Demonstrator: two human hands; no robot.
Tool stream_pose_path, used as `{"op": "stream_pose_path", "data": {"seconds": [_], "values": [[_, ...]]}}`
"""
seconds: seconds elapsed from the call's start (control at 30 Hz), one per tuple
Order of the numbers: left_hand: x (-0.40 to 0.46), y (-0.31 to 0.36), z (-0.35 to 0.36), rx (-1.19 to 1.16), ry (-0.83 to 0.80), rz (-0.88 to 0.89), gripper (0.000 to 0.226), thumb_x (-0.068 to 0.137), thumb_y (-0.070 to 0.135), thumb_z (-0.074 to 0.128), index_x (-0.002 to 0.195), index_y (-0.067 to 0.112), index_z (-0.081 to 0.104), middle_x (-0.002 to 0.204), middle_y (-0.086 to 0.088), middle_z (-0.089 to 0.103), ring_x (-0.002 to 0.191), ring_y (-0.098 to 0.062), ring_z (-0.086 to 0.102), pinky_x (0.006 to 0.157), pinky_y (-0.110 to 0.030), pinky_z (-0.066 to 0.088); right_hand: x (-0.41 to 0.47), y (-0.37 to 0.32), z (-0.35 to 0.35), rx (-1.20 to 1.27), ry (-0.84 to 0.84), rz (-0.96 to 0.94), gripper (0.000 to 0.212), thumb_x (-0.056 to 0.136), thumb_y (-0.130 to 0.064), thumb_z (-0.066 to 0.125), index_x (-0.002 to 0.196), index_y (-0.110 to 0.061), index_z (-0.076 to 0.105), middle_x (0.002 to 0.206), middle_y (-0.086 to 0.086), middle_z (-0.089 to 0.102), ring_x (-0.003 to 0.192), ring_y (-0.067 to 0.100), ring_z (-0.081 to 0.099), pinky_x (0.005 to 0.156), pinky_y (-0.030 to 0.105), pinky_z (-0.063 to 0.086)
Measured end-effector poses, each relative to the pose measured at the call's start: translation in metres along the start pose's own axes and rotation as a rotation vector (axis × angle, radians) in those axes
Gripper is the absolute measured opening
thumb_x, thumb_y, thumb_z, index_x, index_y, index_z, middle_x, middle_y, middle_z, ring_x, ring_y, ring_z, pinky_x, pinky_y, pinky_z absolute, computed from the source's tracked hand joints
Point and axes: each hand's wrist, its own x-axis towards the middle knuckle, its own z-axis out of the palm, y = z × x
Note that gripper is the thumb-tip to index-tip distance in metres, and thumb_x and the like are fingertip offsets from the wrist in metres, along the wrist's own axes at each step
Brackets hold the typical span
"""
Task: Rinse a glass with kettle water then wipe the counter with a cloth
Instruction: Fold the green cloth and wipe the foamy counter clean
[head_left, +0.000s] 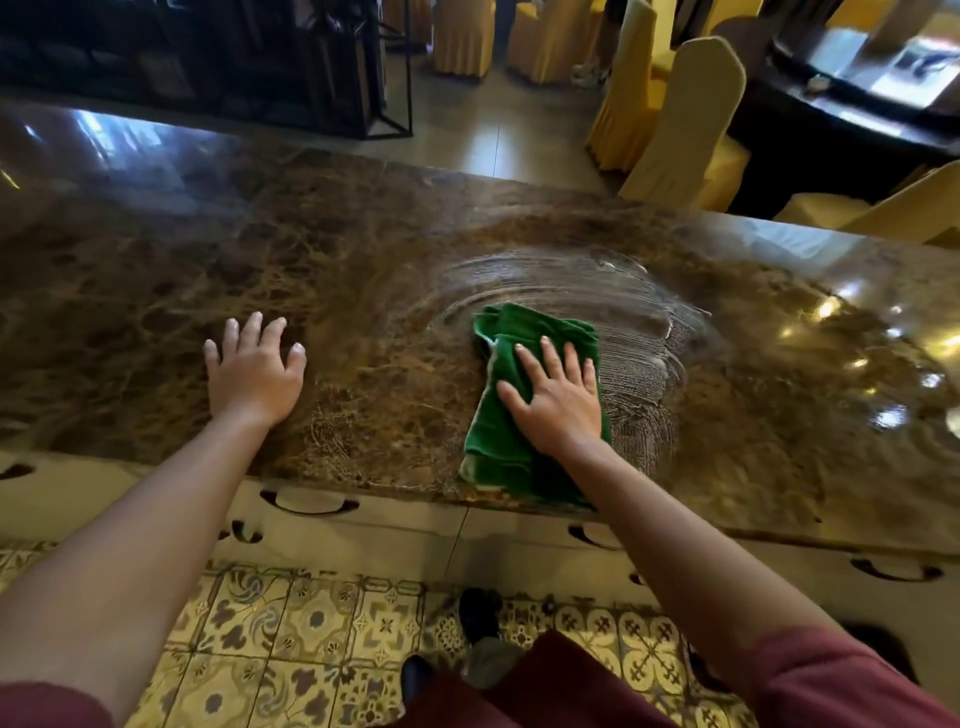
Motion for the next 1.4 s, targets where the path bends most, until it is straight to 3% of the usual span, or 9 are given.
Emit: {"op": "stream_pose_path", "data": {"seconds": [0.2,0.3,0.4,0.63,0.73,0.93,1.03,1.17,1.4], "values": [[-0.004,0.011,-0.011,-0.068,0.085,0.023,0.051,0.102,0.036,0.051,0.148,0.012,0.050,0.160,-0.015,0.041,0.152,-0.034,0.027,0.123,-0.059,0.018,0.002,0.031,-0.038,0.608,0.257,0.154,0.070,0.097,-0.053,0.052,0.158,-0.018,0.044,0.167,0.011,0.038,0.155,0.027,0.031,0.126,0.047,0.025],[-0.031,0.061,-0.022,-0.240,0.178,0.197,0.041,0.099,0.026,0.058,0.138,0.012,0.056,0.129,-0.013,0.064,0.113,-0.031,0.062,0.093,-0.048,0.052,-0.003,0.062,-0.053,0.515,0.232,0.342,0.070,0.098,-0.047,0.058,0.160,-0.023,0.037,0.144,0.015,0.061,0.134,0.034,0.055,0.105,0.044,0.045],[-0.056,0.138,-0.024,-0.451,-0.012,0.262,0.040,0.100,0.026,0.061,0.139,0.017,0.055,0.101,0.003,0.069,0.083,-0.018,0.066,0.065,-0.026,0.046,-0.004,0.059,-0.052,0.407,0.050,0.327,0.077,0.097,-0.051,0.062,0.162,-0.031,0.027,0.133,0.013,0.067,0.119,0.035,0.065,0.091,0.043,0.050],[-0.066,0.225,-0.008,-0.295,-0.406,0.215,0.058,0.093,0.047,0.067,0.144,0.032,0.046,0.121,-0.003,0.069,0.105,-0.026,0.067,0.088,-0.042,0.056,-0.009,0.061,-0.049,0.596,-0.151,0.234,0.055,0.087,-0.027,0.074,0.138,-0.038,0.058,0.090,-0.003,0.066,0.085,0.020,0.068,0.084,0.039,0.058],[-0.066,0.235,-0.001,-0.319,-0.504,0.159,0.071,0.088,0.045,0.075,0.149,0.033,0.041,0.122,-0.003,0.068,0.104,-0.023,0.068,0.091,-0.042,0.057,-0.012,0.069,-0.049,0.924,-0.105,0.189,0.033,0.085,-0.011,0.073,0.111,-0.031,0.074,0.100,0.004,0.072,0.089,0.024,0.072,0.082,0.039,0.061],[-0.063,0.242,0.001,-0.453,-0.649,0.123,0.052,0.090,0.010,0.072,0.139,0.019,0.058,0.101,-0.006,0.069,0.082,-0.014,0.068,0.072,-0.029,0.059,-0.013,0.077,-0.084,1.418,-0.111,0.022,0.037,0.092,0.003,0.067,0.114,-0.024,0.076,0.110,0.005,0.074,0.100,0.020,0.071,0.092,0.034,0.060],[-0.066,0.246,-0.011,-0.499,-0.671,0.155,0.035,0.092,0.007,0.070,0.126,0.015,0.069,0.081,0.002,0.069,0.072,-0.007,0.067,0.060,-0.015,0.052,-0.011,0.085,-0.095,1.438,-0.149,-0.042,0.043,0.088,0.003,0.070,0.124,-0.020,0.074,0.109,0.004,0.069,0.102,0.022,0.066,0.097,0.038,0.056],[-0.073,0.256,-0.028,-0.569,-0.555,0.176,0.016,0.092,0.007,0.061,0.091,0.016,0.074,0.091,-0.005,0.072,0.088,-0.022,0.070,0.078,-0.033,0.058,-0.013,0.096,-0.112,1.433,-0.154,-0.128,0.054,0.073,-0.004,0.074,0.124,-0.023,0.073,0.108,0.008,0.064,0.100,0.023,0.065,0.094,0.039,0.056],[-0.070,0.288,-0.073,-0.920,-0.264,0.236,0.006,0.075,0.005,0.055,0.076,0.006,0.061,0.070,-0.010,0.054,0.067,-0.016,0.050,0.061,-0.031,0.043,-0.015,0.130,-0.157,0.508,0.078,-0.155,0.044,0.082,-0.020,0.083,0.125,-0.022,0.073,0.102,-0.005,0.073,0.098,0.013,0.067,0.077,0.014,0.047]]}}
